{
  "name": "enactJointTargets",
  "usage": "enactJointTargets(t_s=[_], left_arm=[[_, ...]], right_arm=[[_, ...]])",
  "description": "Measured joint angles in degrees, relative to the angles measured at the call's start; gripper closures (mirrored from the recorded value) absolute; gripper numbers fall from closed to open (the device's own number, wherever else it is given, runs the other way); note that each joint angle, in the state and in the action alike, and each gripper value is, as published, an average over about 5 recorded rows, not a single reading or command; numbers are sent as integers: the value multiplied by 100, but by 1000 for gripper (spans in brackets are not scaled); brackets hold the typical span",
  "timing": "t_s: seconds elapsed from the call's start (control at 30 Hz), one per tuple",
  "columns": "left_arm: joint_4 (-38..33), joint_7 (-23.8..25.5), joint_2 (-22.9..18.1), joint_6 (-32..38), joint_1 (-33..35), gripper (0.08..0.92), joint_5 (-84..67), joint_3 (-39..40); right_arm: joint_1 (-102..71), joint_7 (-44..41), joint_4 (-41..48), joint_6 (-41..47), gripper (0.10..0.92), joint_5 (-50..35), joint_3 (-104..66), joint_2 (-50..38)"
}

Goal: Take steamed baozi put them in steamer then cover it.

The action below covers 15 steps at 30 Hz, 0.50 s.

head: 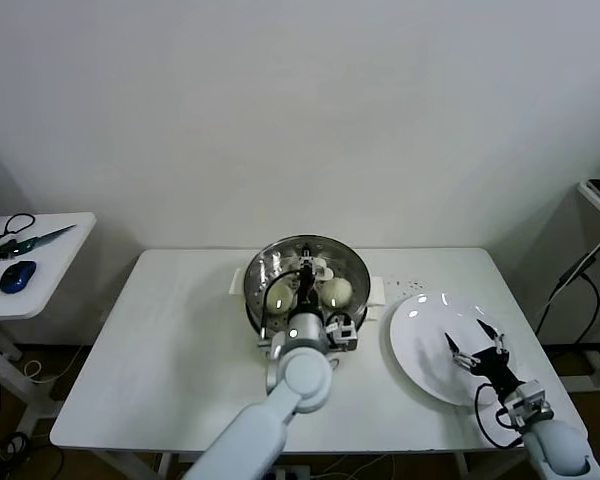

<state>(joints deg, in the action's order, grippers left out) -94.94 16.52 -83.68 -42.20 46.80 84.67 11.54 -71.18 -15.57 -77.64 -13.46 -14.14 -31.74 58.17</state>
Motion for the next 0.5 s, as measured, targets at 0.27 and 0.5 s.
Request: enactJointTargets(t_s=[0.27,0.5], left_arm=[[-498,121,267,1,197,351,-99,-11],[-1152,165,565,-1,516,187,-253,-143]], right_arm=[[-61,16,-136,224,203,-7,-63,-23],[-69,57,-270,454,203,-5,-135,-16]])
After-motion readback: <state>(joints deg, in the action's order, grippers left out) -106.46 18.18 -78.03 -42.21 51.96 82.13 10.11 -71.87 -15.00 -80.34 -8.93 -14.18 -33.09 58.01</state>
